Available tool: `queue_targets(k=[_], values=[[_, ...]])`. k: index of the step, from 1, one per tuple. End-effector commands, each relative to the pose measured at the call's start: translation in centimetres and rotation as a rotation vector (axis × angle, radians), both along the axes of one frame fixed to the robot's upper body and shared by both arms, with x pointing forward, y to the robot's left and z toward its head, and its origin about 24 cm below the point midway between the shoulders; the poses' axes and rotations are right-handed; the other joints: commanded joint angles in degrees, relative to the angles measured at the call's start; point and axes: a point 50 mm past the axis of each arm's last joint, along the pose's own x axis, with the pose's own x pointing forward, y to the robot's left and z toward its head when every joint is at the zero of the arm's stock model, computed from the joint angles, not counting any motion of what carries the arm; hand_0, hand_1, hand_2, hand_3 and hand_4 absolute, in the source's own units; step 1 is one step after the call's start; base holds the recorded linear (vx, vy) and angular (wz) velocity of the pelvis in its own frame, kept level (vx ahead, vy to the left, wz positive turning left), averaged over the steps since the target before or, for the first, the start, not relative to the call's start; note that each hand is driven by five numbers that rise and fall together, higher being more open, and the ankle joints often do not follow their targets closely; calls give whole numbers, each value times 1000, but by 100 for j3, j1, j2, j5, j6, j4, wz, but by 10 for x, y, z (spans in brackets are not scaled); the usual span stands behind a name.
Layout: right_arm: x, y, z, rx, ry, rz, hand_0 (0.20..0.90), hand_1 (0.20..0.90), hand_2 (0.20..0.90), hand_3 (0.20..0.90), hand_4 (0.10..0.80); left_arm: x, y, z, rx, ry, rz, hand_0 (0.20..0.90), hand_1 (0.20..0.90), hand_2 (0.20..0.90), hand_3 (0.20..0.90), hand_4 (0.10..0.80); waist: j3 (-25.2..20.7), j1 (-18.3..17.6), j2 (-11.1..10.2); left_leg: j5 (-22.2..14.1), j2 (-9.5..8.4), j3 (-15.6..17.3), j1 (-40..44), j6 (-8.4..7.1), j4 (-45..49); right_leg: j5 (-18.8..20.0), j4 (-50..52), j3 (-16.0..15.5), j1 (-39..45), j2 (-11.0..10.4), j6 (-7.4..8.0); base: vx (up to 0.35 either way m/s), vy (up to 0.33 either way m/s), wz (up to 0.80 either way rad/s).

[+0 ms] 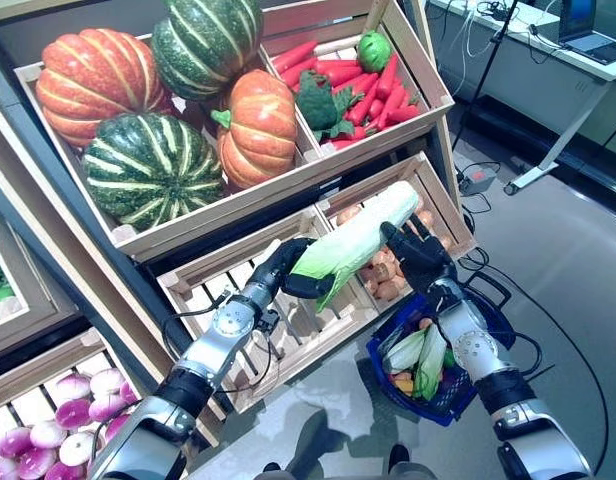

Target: Put vegetables into the basket

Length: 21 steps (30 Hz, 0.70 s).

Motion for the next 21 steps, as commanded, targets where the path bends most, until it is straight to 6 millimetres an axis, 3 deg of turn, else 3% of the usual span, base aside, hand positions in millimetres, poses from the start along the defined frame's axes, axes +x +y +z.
queue_targets(k=[1, 11, 21], values=[[2, 11, 9, 97, -87, 56, 900, 900, 900, 900, 800, 11, -22, 59, -120, -285, -87, 300, 300, 300, 300, 400, -812, 83, -41, 67, -374, -72, -383, 337, -102, 112, 6, 37, -127, 67, -223, 28, -17, 6], [-2, 22, 0, 157, -46, 71, 900, 900, 900, 900, 800, 7, -32, 63, -129, -299, -129, 300, 300, 300, 300, 400, -811, 121, -33, 12, -391, -113, -279, 339, -102, 58, 6, 24, -9, 76, -235, 23, -6, 1], [4, 32, 32, 295, -217, 80, 900, 900, 900, 900, 800, -4, -50, 44, -65, -207, -285, 300, 300, 300, 300, 400, -821, 170, -34, -44, -405, -194, -205, 354, -102, 17, 6, 29, 64, 95, -226, 5, -1, 2]])
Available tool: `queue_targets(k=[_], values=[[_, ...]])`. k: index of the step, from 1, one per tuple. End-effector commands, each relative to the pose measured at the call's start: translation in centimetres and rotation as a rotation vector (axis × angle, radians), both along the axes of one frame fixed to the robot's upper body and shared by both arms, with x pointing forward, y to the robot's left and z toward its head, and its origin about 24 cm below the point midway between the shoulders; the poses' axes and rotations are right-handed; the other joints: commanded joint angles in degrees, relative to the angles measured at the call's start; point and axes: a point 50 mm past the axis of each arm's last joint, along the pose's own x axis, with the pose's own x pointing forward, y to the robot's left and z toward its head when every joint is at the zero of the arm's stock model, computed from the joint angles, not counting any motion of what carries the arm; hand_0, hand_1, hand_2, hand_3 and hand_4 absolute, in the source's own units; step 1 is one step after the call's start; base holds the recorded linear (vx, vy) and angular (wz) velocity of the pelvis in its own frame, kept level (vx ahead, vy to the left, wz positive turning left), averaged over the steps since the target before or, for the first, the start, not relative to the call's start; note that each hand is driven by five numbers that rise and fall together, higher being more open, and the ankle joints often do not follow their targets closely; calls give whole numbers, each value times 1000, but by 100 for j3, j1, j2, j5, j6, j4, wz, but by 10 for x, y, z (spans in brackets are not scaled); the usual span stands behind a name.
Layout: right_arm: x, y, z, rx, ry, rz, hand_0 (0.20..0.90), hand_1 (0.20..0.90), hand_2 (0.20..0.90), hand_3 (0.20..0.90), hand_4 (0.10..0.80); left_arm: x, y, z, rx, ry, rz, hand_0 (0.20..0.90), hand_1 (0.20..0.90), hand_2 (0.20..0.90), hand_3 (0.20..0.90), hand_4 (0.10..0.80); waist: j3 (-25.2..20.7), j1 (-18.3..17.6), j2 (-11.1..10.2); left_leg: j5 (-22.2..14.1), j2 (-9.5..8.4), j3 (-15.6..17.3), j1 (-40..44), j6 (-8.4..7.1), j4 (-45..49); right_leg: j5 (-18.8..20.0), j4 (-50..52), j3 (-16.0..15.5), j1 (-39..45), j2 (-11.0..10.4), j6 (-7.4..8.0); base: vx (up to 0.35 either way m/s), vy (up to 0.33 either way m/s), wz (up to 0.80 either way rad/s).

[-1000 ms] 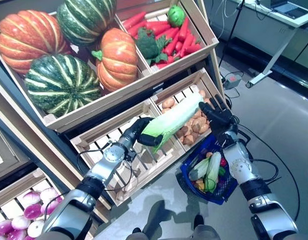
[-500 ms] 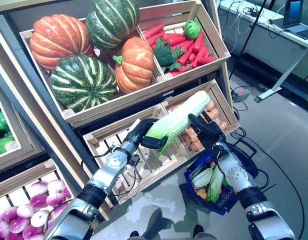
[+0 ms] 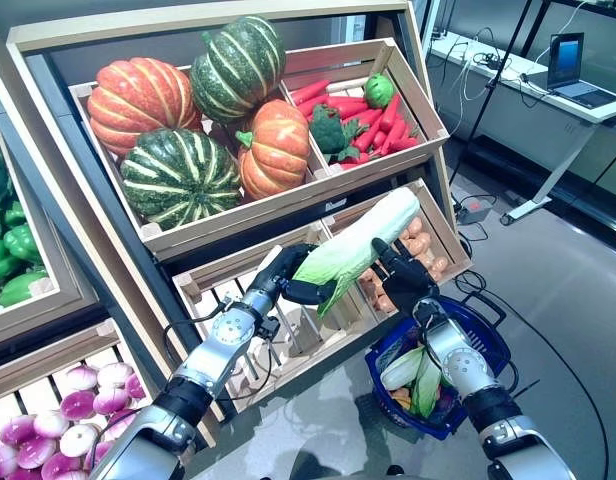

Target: Put vegetables into the basket

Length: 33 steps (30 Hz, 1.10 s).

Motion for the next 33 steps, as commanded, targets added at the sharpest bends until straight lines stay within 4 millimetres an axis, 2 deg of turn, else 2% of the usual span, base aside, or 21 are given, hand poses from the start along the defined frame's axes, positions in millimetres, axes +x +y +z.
queue_targets(k=[1, 6, 12, 18, 23, 24, 25, 26, 33], values=[[22, 13, 63, 116, -317, 29, 900, 900, 900, 900, 800, 4, -50, 49, -56, -222, -272, 300, 300, 300, 300, 400, -481, 108, 82, -306, -405, -65, -240, 358, 6, -57, 7, 30, 4, 82, -225, 7, -3, 5], [34, 6, 95, 142, -412, 11, 900, 900, 900, 900, 800, -5, -55, 29, -25, -135, -352, 300, 300, 300, 300, 400, -482, 143, 71, -327, -419, -84, -219, 368, 6, -73, 7, 47, 12, 97, -231, 0, 0, 0], [44, -2, 119, 167, -480, -3, 900, 900, 900, 900, 800, -15, -59, 11, -24, -54, -426, 300, 300, 300, 300, 400, -508, 185, 63, -346, -422, -83, -194, 372, 6, -74, 7, 37, 28, 96, -227, 0, 0, 0], [50, -5, 133, 198, -524, 16, 900, 900, 900, 900, 800, -27, -63, -5, -17, 15, -485, 300, 300, 300, 300, 400, -509, 223, 48, -358, -423, -92, -189, 370, 6, -78, 7, 26, 33, 91, -226, 0, 0, 0], [53, -3, 134, 272, -507, 45, 900, 900, 900, 900, 800, -31, -66, -9, -21, 31, -511, 300, 300, 300, 300, 400, -505, 246, 56, -363, -420, -110, -194, 366, 6, -87, 7, 23, 37, 90, -227, 0, 0, 0], [53, -2, 132, 302, -499, 54, 766, 766, 766, 766, 711, -32, -66, -9, -26, 31, -514, 300, 300, 300, 300, 400, -503, 248, 59, -365, -416, -114, -190, 366, 6, -90, 7, 20, 41, 88, -227, 0, 0, 0], [53, -1, 130, 324, -496, 57, 766, 766, 766, 766, 711, -32, -66, -9, -30, 29, -515, 300, 300, 300, 300, 400, -503, 251, 60, -365, -412, -119, -185, 365, 6, -90, 7, 18, 48, 86, -226, 0, 0, 0], [52, -1, 129, 348, -495, 61, 300, 300, 300, 300, 400, -32, -67, -8, -32, 26, -518, 300, 300, 300, 300, 400, -504, 256, 60, -363, -410, -126, -184, 363, 6, -91, 7, 16, 55, 85, -225, 0, 0, 0], [52, 4, 119, 395, -458, 78, 300, 300, 300, 300, 400, -29, -71, -1, -35, -9, -516, 300, 300, 300, 300, 400, -500, 261, 62, -366, -398, -178, -182, 354, 6, -95, 7, 6, 74, 83, -226, -1, -1, 0]])
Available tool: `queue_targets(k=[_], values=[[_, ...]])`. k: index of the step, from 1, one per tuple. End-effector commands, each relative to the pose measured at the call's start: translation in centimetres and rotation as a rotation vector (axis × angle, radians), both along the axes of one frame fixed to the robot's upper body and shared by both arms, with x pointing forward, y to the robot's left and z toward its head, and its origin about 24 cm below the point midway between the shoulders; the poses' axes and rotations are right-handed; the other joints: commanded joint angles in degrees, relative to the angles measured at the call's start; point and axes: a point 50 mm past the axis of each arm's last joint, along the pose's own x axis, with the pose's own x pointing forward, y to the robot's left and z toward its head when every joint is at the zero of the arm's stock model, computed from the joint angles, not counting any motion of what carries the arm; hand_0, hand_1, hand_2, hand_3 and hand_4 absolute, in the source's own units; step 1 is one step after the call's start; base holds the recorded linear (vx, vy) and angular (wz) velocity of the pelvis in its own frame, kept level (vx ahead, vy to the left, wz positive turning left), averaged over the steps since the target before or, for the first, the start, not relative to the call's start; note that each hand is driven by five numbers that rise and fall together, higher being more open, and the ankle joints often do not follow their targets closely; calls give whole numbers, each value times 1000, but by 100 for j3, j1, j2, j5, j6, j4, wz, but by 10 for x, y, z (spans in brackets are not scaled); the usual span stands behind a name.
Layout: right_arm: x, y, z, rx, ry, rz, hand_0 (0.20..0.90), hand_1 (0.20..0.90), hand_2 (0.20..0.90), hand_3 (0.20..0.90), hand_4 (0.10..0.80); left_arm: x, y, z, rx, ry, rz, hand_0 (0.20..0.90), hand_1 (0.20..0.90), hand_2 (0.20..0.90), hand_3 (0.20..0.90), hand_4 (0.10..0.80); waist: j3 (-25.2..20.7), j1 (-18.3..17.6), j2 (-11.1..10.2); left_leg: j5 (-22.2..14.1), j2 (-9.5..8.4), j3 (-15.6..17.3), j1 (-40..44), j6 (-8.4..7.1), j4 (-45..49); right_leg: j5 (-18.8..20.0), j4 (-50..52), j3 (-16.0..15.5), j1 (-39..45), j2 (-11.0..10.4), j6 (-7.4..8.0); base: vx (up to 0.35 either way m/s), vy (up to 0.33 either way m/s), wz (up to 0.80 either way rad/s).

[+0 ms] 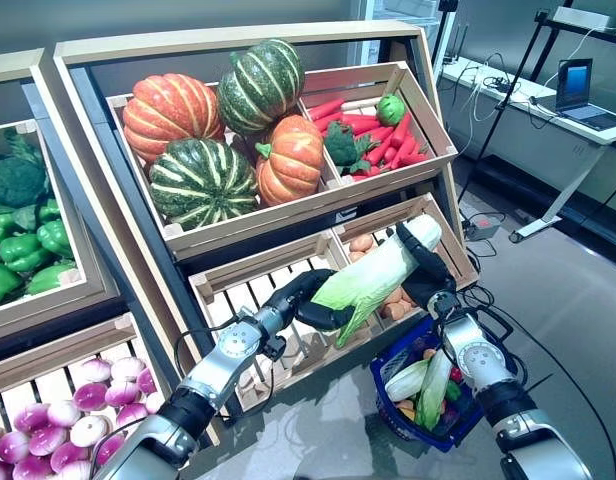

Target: Put vegetables into the basket

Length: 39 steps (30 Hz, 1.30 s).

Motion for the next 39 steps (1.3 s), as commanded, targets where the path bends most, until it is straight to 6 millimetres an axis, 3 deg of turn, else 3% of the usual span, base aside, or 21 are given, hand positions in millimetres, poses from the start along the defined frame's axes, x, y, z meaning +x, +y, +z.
queue_targets(k=[1, 7, 9, 10, 19, 27, 39], values=[[46, 31, 113, 238, -458, 99, 300, 300, 300, 300, 400, -9, -53, 21, -34, -127, -306, 300, 300, 300, 300, 400, -315, 42, 38, -423, -396, -118, -160, 351, 7, -137, 9, 8, 69, 76, -218, 0, 0, 0], [46, 33, 113, 231, -441, 99, 300, 300, 300, 300, 400, -6, -52, 24, -32, -137, -276, 300, 300, 300, 300, 400, -317, 28, 46, -421, -385, -131, -169, 338, 7, -141, 9, 25, 61, 82, -221, 0, 0, 0], [47, 32, 113, 228, -439, 97, 300, 300, 300, 300, 400, -5, -51, 23, -29, -134, -271, 575, 575, 575, 575, 584, -317, 29, 48, -422, -385, -133, -169, 337, 7, -143, 9, 26, 62, 82, -223, 0, 0, 0], [47, 31, 114, 227, -437, 94, 300, 300, 300, 300, 400, -4, -50, 22, -25, -127, -256, 900, 900, 900, 900, 800, -308, 28, 48, -418, -382, -139, -171, 332, 7, -139, 9, 29, 61, 81, -223, 0, 0, 0], [50, 23, 120, 164, -443, 55, 300, 300, 300, 300, 400, -3, -44, 18, -2, -117, -207, 900, 900, 900, 900, 800, -306, 30, 47, -411, -370, -139, -174, 328, 7, -140, 9, 37, 57, 79, -223, 0, 0, 0], [51, -3, 129, 5, -482, -34, 300, 300, 300, 300, 400, 0, -22, 8, 68, -88, -120, 900, 900, 900, 900, 800, -286, 12, 39, -399, -359, -121, -189, 318, 7, -126, 9, 71, 29, 90, -224, 0, 0, 0], [48, -72, 138, -238, -429, -189, 300, 300, 300, 300, 400, -2, 50, -26, 260, 32, 138, 900, 900, 900, 900, 800, -270, -58, 21, -349, -323, -6, -190, 280, 7, -68, 9, 117, -23, 80, -193, 0, 0, 0]])
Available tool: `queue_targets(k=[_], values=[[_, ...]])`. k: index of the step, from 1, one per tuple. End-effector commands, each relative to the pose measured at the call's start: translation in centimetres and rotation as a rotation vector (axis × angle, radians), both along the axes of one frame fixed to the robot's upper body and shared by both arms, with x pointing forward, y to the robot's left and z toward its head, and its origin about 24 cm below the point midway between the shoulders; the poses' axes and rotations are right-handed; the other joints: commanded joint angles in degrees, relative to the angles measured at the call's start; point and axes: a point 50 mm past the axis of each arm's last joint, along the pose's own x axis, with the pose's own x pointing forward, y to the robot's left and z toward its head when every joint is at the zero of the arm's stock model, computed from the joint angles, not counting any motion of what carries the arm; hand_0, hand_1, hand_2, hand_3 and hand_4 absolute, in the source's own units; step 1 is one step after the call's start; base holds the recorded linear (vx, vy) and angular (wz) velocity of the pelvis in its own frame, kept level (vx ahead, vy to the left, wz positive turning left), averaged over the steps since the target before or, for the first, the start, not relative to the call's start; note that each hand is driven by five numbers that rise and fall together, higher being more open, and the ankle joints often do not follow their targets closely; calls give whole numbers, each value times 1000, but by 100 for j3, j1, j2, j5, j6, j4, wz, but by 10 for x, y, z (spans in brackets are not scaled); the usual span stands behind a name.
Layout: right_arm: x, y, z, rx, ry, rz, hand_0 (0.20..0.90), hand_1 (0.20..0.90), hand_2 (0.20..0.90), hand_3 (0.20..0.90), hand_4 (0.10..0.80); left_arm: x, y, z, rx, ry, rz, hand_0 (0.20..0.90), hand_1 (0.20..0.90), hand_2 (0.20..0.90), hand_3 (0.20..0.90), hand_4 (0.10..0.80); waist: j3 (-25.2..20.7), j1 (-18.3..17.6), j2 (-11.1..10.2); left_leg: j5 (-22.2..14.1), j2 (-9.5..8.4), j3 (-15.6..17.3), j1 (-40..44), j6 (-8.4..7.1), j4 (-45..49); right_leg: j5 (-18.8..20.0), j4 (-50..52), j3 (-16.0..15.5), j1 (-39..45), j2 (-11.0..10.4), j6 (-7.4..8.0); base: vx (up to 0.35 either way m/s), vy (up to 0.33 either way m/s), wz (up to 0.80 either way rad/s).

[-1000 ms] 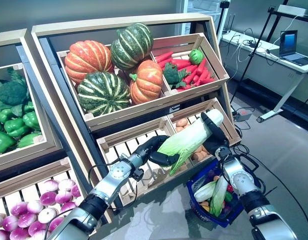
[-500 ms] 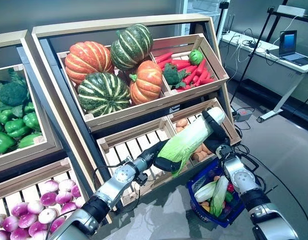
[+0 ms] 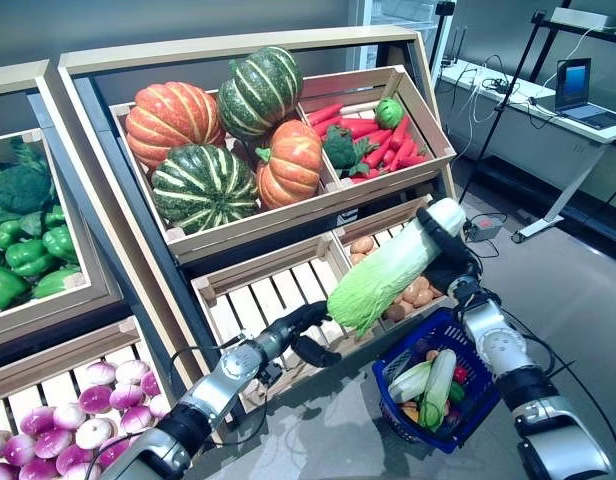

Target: Put vegetables into the basket

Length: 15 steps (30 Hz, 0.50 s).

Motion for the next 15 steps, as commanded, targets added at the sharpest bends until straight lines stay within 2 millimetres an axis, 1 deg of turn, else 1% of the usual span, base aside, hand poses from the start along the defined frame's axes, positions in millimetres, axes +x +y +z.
queue_targets(k=[1, 2, 3, 6, 8, 10, 13, 15], values=[[29, -35, 94, -79, -287, -110, 300, 300, 300, 300, 400, 29, 29, 30, 85, -179, 74, 900, 900, 900, 900, 800, -198, -3, -66, -357, -322, -13, -149, 275, 8, -74, 9, 85, 32, 72, -187, 0, 0, 0], [29, -37, 94, -85, -282, -115, 300, 300, 300, 300, 400, 29, 30, 29, 94, -181, 79, 900, 900, 900, 900, 800, -197, -6, -66, -357, -322, -9, -147, 274, 8, -74, 9, 87, 33, 71, -186, 0, 0, 0], [27, -47, 92, -108, -259, -136, 300, 300, 300, 300, 400, 29, 39, 29, 123, -184, 108, 900, 900, 900, 900, 800, -200, -17, -72, -357, -321, 1, -145, 267, 8, -72, 9, 96, 31, 69, -180, 0, 0, 0], [25, -59, 88, -157, -225, -167, 300, 300, 300, 300, 400, 31, 52, 32, 178, -195, 128, 900, 900, 900, 900, 800, -203, -42, -80, -352, -314, 24, -142, 259, 8, -65, 9, 111, 23, 70, -177, 0, 0, 0], [23, -72, 84, -195, -189, -200, 300, 300, 300, 300, 400, 35, 63, 37, 205, -200, 156, 900, 900, 900, 900, 800, -200, -68, -77, -346, -306, 46, -139, 251, 8, -58, 9, 134, 14, 72, -171, 0, 0, 0], [21, -79, 82, -212, -170, -220, 300, 300, 300, 300, 400, 39, 68, 41, 211, -203, 178, 900, 900, 900, 900, 800, -196, -82, -76, -342, -299, 56, -136, 246, 8, -55, 9, 143, 13, 72, -164, 0, 0, 0], [16, -94, 75, -272, -121, -283, 300, 300, 300, 300, 400, 41, 74, 44, 173, -200, 227, 900, 900, 900, 900, 800, -189, -91, -79, -341, -293, 65, -136, 245, 8, -61, 9, 155, 13, 75, -164, 0, 0, 0], [15, -97, 73, -266, -108, -299, 300, 300, 300, 300, 400, 41, 74, 43, 159, -200, 236, 900, 900, 900, 900, 800, -189, -90, -79, -341, -293, 66, -138, 245, 8, -60, 9, 159, 8, 77, -164, 0, 0, 0]])
